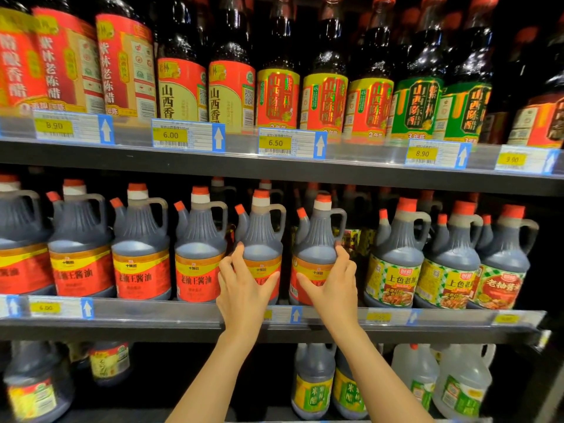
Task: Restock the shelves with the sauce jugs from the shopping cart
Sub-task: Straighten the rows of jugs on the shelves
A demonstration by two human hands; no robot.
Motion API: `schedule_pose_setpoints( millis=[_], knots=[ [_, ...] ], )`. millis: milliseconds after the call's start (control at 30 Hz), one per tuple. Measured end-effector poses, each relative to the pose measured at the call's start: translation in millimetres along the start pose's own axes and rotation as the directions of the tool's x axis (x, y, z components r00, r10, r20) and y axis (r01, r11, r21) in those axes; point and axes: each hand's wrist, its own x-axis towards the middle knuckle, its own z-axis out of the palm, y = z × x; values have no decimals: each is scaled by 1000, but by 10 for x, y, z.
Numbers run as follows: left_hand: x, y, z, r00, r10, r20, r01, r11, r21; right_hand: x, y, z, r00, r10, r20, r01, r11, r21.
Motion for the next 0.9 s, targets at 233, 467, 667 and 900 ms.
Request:
schedule_pose_setpoints(
  millis=[233,467,667,900],
  knots=[
    [-5,-9,8,1000,26,-11,-26,1000,6,12,22,2,1000,-11,15,11,1000,1],
    [-22,-24,9,999,49,-15,-49,999,25,6,32,3,1000,-17,16,17,1000,11],
    [-39,2,-8,998,59,2,-59,997,51,10,50,1,999,-4,40,3,1000,22],
    [-38,-118,-307,986,129,109,-147,973,176,-85,-52,-83,1000,9,0,-9,999,-49]
  ],
)
